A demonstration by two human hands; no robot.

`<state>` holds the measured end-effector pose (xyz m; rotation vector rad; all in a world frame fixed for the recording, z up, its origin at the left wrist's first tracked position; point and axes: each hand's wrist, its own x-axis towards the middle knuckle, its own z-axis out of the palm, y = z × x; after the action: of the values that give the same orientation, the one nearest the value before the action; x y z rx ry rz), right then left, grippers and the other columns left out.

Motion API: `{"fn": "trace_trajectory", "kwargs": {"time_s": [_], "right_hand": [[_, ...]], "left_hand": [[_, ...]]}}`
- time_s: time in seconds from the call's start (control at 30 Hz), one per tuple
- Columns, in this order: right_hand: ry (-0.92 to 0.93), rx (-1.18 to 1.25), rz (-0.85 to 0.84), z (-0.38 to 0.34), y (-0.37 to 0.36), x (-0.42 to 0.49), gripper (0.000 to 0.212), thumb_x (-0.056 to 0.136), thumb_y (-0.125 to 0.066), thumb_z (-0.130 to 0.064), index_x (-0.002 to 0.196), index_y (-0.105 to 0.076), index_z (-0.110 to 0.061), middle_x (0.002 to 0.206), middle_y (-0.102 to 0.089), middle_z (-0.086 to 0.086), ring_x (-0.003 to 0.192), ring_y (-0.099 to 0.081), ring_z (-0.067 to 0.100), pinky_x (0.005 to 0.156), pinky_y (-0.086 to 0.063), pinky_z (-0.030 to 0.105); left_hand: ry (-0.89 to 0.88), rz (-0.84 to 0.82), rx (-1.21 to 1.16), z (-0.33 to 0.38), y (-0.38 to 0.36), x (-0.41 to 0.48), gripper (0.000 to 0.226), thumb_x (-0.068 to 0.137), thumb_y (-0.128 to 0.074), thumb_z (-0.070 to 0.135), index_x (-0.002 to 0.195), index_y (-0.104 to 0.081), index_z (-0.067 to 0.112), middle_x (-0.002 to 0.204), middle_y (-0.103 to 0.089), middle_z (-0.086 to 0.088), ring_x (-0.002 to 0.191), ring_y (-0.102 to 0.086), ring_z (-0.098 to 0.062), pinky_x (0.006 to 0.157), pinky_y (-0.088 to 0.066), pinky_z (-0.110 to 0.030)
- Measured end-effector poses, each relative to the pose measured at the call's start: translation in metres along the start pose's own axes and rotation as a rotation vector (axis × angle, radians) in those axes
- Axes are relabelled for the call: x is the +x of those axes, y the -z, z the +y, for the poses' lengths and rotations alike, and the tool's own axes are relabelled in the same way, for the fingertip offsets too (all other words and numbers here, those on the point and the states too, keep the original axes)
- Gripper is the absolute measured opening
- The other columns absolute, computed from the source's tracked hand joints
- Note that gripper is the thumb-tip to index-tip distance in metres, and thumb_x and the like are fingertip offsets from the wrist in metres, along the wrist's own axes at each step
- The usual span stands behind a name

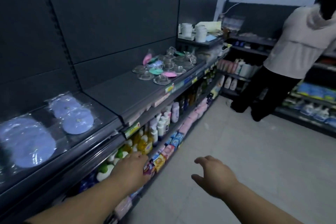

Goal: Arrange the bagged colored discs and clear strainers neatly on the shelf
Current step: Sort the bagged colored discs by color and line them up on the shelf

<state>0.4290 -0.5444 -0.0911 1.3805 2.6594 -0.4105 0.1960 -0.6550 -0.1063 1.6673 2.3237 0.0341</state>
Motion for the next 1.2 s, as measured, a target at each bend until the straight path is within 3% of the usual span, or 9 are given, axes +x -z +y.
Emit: {"fn": "trace_trajectory", "kwargs": {"time_s": [0.23, 0.4, 0.67, 0.83, 0.93, 1.0, 1.07, 1.2], "right_hand": [[-0.092, 0.026, 0.000, 0.037, 0.026, 0.118, 0.055, 0.088, -0.051, -0.054, 0.138, -0.041, -0.032, 0.137, -0.048, -0.003, 0.124, -0.049, 0.020, 0.099, -0.043, 0.033], [-0.129, 0.039, 0.025, 0.051, 0.075, 0.221, 0.054, 0.089, -0.051, -0.055, 0.137, -0.042, -0.033, 0.133, -0.050, -0.003, 0.121, -0.050, 0.018, 0.095, -0.044, 0.032], [-0.084, 0.067, 0.117, 0.082, 0.141, 0.363, 0.050, 0.090, -0.052, -0.051, 0.136, -0.044, -0.032, 0.132, -0.052, -0.003, 0.117, -0.054, 0.018, 0.089, -0.047, 0.030], [0.042, 0.096, 0.129, 0.105, 0.162, 0.453, 0.046, 0.089, -0.053, -0.050, 0.132, -0.049, -0.034, 0.129, -0.055, -0.005, 0.111, -0.057, 0.016, 0.086, -0.050, 0.031], [0.156, 0.099, 0.122, 0.120, 0.178, 0.512, 0.045, 0.088, -0.055, -0.050, 0.130, -0.050, -0.034, 0.127, -0.055, -0.006, 0.109, -0.058, 0.013, 0.087, -0.050, 0.031], [0.222, 0.098, 0.112, 0.131, 0.191, 0.547, 0.046, 0.089, -0.055, -0.050, 0.131, -0.049, -0.035, 0.128, -0.053, -0.006, 0.110, -0.058, 0.012, 0.090, -0.049, 0.031], [0.301, 0.090, 0.088, 0.140, 0.204, 0.578, 0.045, 0.089, -0.055, -0.050, 0.131, -0.049, -0.035, 0.129, -0.053, -0.006, 0.111, -0.057, 0.013, 0.092, -0.048, 0.032], [0.438, 0.112, 0.084, 0.148, 0.224, 0.633, 0.042, 0.088, -0.057, -0.049, 0.126, -0.055, -0.031, 0.124, -0.057, -0.003, 0.109, -0.059, 0.015, 0.091, -0.048, 0.032]], "left_hand": [[-0.056, -0.011, -0.064, -0.001, 0.019, 0.150, 0.057, 0.083, -0.057, 0.051, 0.134, -0.044, 0.028, 0.140, -0.040, 0.007, 0.126, -0.043, -0.018, 0.104, -0.038, -0.033], [-0.093, 0.027, -0.136, -0.006, 0.068, 0.267, 0.050, 0.082, -0.059, 0.043, 0.130, -0.048, 0.032, 0.136, -0.043, 0.010, 0.122, -0.047, -0.016, 0.099, -0.040, -0.027], [-0.074, 0.188, -0.306, -0.015, 0.124, 0.404, 0.051, 0.083, -0.065, 0.038, 0.130, -0.050, 0.024, 0.131, -0.045, 0.006, 0.115, -0.051, -0.015, 0.097, -0.045, -0.033], [0.012, 0.314, -0.242, -0.015, 0.132, 0.477, 0.070, 0.083, -0.066, 0.040, 0.144, -0.034, 0.025, 0.150, -0.028, 0.002, 0.135, -0.030, -0.020, 0.113, -0.029, -0.036], [0.120, 0.227, -0.185, -0.006, 0.132, 0.519, 0.086, 0.078, -0.064, 0.051, 0.149, -0.019, 0.033, 0.158, -0.013, 0.001, 0.144, -0.012, -0.024, 0.118, -0.015, -0.041], [0.212, 0.169, -0.135, 0.003, 0.131, 0.543, 0.090, 0.076, -0.063, 0.056, 0.149, -0.015, 0.036, 0.159, -0.012, 0.002, 0.145, -0.012, -0.024, 0.117, -0.012, -0.042], [0.268, 0.169, -0.085, 0.010, 0.132, 0.562, 0.085, 0.074, -0.059, 0.058, 0.147, -0.021, 0.038, 0.156, -0.023, 0.005, 0.141, -0.026, -0.020, 0.114, -0.017, -0.042], [0.287, 0.301, -0.153, 0.017, 0.145, 0.581, 0.044, 0.084, -0.048, 0.049, 0.128, -0.046, 0.049, 0.128, -0.055, 0.025, 0.123, -0.050, -0.004, 0.113, -0.025, -0.042]]}}
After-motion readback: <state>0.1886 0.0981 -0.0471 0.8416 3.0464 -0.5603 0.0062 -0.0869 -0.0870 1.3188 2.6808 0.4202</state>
